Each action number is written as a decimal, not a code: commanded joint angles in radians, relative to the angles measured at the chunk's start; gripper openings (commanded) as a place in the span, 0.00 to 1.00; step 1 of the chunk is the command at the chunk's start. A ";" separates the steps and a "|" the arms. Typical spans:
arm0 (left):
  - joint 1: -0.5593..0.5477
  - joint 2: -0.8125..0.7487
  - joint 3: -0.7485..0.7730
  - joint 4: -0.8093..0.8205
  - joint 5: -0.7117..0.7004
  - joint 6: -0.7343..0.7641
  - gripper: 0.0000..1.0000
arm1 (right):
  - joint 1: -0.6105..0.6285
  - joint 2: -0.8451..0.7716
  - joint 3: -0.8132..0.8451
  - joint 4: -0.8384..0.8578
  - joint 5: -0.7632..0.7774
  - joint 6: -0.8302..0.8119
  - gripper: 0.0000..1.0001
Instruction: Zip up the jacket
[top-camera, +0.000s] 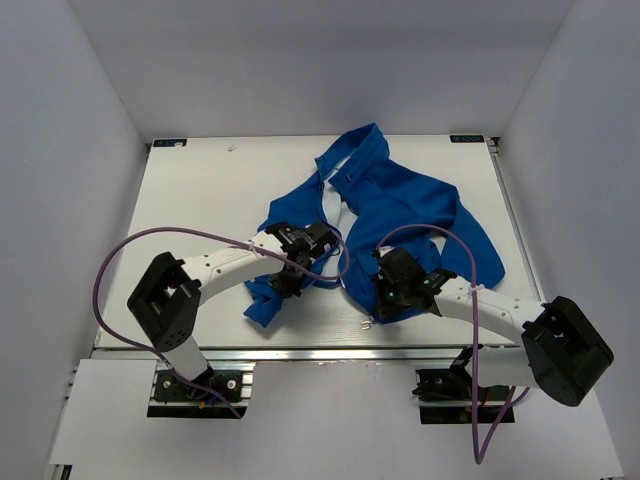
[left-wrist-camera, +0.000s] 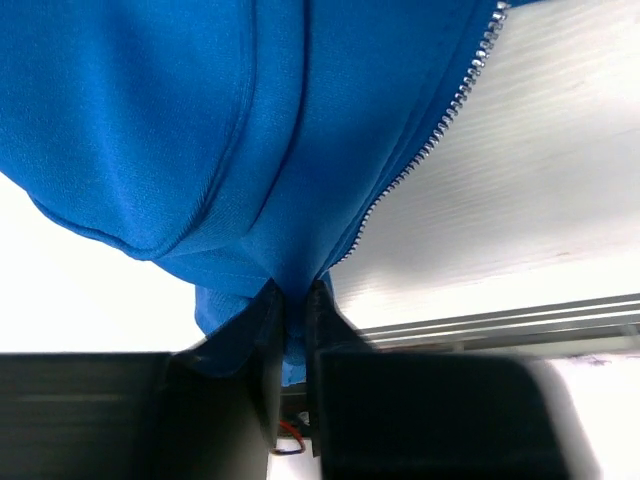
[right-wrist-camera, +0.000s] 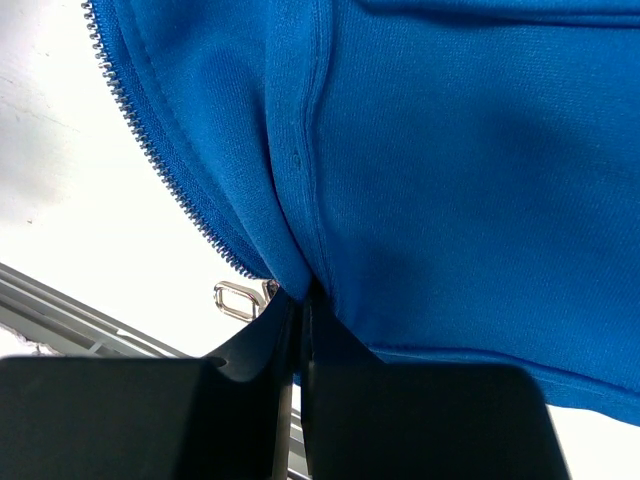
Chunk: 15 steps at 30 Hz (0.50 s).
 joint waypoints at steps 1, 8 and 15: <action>0.002 -0.070 0.050 0.073 0.028 -0.028 0.05 | -0.005 -0.021 0.007 -0.005 0.017 -0.010 0.00; 0.002 -0.050 0.093 0.260 0.206 -0.095 0.04 | -0.035 -0.036 0.002 -0.033 0.048 0.059 0.00; -0.029 -0.016 0.001 0.364 0.445 -0.043 0.54 | -0.080 -0.097 -0.010 -0.025 0.016 0.080 0.00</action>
